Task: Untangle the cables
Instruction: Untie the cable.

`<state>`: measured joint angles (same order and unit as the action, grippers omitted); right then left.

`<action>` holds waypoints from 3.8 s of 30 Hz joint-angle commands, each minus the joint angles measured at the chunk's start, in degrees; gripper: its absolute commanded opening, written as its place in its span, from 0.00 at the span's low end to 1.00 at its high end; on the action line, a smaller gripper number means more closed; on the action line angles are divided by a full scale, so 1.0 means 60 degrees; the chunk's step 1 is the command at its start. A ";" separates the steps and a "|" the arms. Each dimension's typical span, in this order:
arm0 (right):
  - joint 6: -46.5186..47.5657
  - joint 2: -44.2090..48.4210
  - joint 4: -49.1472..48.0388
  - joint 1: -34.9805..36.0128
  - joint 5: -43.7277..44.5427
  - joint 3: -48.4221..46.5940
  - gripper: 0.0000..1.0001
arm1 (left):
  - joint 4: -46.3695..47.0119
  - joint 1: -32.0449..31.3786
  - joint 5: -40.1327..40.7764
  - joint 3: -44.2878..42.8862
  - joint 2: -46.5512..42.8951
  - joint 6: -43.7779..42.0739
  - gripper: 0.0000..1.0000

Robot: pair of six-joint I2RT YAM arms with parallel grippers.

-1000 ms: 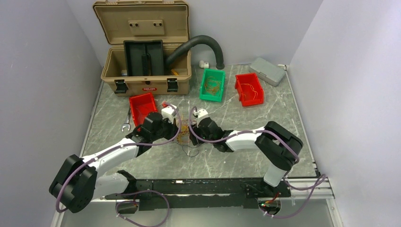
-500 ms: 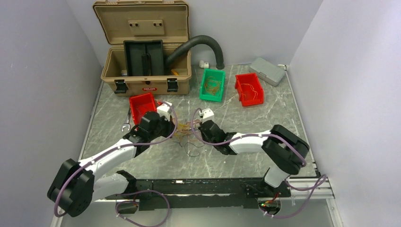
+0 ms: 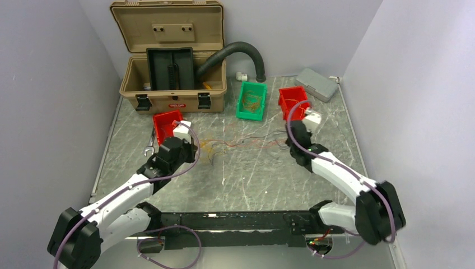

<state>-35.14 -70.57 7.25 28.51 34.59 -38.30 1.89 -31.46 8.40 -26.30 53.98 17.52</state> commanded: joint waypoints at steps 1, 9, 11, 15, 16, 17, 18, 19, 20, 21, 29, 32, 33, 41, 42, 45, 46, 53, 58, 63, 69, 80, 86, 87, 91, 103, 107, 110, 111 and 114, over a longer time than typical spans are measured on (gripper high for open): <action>-0.1055 0.1485 0.1255 -0.1191 0.0678 0.0336 0.00 | 0.0005 0.0052 0.0641 0.0090 -0.0344 0.0161 0.00; -0.0513 0.2901 0.1361 -0.2546 -0.0859 0.0776 0.00 | 0.0106 0.0047 0.0752 0.0276 -0.0689 0.0201 0.00; -0.0036 0.3078 0.1101 -0.2540 -0.1635 0.0840 0.00 | 0.0281 0.0055 0.0442 0.0293 -0.0645 0.0124 0.00; 0.0317 0.3419 0.1041 -0.2548 -0.2174 0.0827 0.00 | 0.0383 0.0051 0.0113 0.0208 -0.0365 0.0022 0.00; 0.0460 0.3445 0.1047 -0.2545 -0.2335 0.0795 0.00 | 0.0393 0.0054 0.0012 0.0188 -0.0294 0.0000 0.00; 0.0725 0.3445 0.0964 -0.2541 -0.2648 0.0758 0.00 | 0.0444 0.0049 -0.0082 0.0168 -0.0220 -0.0035 0.00; 0.0930 0.3428 0.0951 -0.2548 -0.2966 0.0713 0.00 | 0.0474 0.0048 -0.0199 0.0146 -0.0152 -0.0067 0.00; 0.1021 0.3379 0.0952 -0.2548 -0.3302 0.0660 0.00 | 0.0529 0.0046 -0.0340 0.0126 -0.0105 -0.0095 0.00; 0.1117 0.3317 0.0947 -0.2541 -0.3666 0.0635 0.00 | 0.0585 0.0046 -0.0466 0.0096 -0.0037 -0.0128 0.00; 0.1162 0.3262 0.0986 -0.2544 -0.3895 0.0588 0.00 | 0.0623 0.0049 -0.0579 0.0076 0.0021 -0.0146 0.00; 0.1358 0.2169 0.1257 -0.2540 -0.4625 0.0264 0.67 | 0.0749 0.0042 -0.1000 0.0018 0.0248 -0.0267 0.00; 0.1234 0.1997 0.1271 -0.2539 -0.4649 0.0290 0.65 | 0.0763 0.0042 -0.1021 0.0026 0.0245 -0.0288 0.00; 0.1215 0.2011 0.1210 -0.2540 -0.4675 0.0353 0.65 | 0.0768 0.0051 -0.1020 0.0022 0.0247 -0.0289 0.00; 0.0890 0.1130 0.0938 -0.2542 -0.3830 0.0271 0.93 | 0.0783 0.0055 -0.1084 0.0035 0.0191 -0.0286 0.00; 0.0738 0.0861 0.0941 -0.2544 -0.3661 0.0158 0.98 | 0.0771 0.0045 -0.1097 0.0047 0.0187 -0.0292 0.00; 0.0222 -0.0164 0.1099 -0.2543 -0.3427 -0.0276 1.00 | 0.0769 0.0052 -0.1108 0.0048 0.0175 -0.0290 0.00; 0.0045 -0.0418 0.1099 -0.2551 -0.3389 -0.0363 1.00 | 0.0754 0.0048 -0.1106 0.0056 0.0161 -0.0286 0.00; -0.1016 -0.1468 0.0290 -0.2542 -0.2425 -0.0345 0.50 | 0.0689 0.0052 -0.1018 0.0050 0.0083 -0.0282 0.00; -0.0939 -0.1792 0.1015 -0.2845 -0.1245 -0.1169 0.08 | 0.0158 0.0006 0.0373 0.0254 -0.0884 -0.0075 0.00; -0.1855 -0.0016 0.1897 -0.3230 0.1295 -0.1353 0.00 | 0.0456 0.0009 0.0948 0.1141 -0.2728 -0.0062 0.00; -0.1901 0.1951 0.2356 -0.3394 0.3119 -0.1646 0.00 | 0.0585 -0.0009 0.0623 0.1211 -0.2911 -0.0040 0.00; 0.0848 0.3251 0.1381 -0.3362 0.0203 -0.2705 0.00 | 0.1180 -0.0006 -0.1684 0.0549 -0.0934 -0.0448 0.00; 0.2053 0.3222 0.0686 -0.3350 -0.4466 -0.3272 0.00 | 0.1795 -0.0145 -0.3835 0.0165 0.0400 -0.0611 0.00; 0.2074 0.3128 0.0683 -0.3335 -0.5002 -0.3390 0.00 | 0.1785 -0.0218 -0.4016 0.0030 0.0632 -0.0597 0.00; 0.2151 0.2856 0.0470 -0.3110 -0.6497 -0.3627 0.00 | 0.1881 -0.0738 -0.4374 -0.0344 0.1233 -0.0348 0.00; 0.2792 0.1608 -0.0879 -0.0438 -0.5526 -0.3941 0.00 | 0.0843 -0.2636 -0.3491 -0.0737 0.0428 -0.0491 0.74; 0.2946 0.0900 -0.1146 0.0271 -0.5405 -0.4320 0.00 | -0.0760 -0.2620 -0.2059 -0.1087 -0.0876 -0.0314 0.99; 0.3049 0.0379 -0.1658 0.0865 -0.5201 -0.4518 0.00 | -0.2473 -0.2599 -0.0666 -0.1759 -0.1617 0.0113 0.99; 0.3057 0.0220 -0.1850 0.1048 -0.5143 -0.4561 0.00 | -0.2976 -0.2577 -0.0131 -0.1952 -0.1830 0.0257 0.99; 0.3029 -0.0303 -0.2571 0.1481 -0.5336 -0.4647 0.00 | -0.4266 -0.2547 0.1451 -0.2376 -0.2387 0.0764 0.99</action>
<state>-18.11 -69.76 0.78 34.61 2.15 -63.13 -11.20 -47.18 2.00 -36.27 43.31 17.65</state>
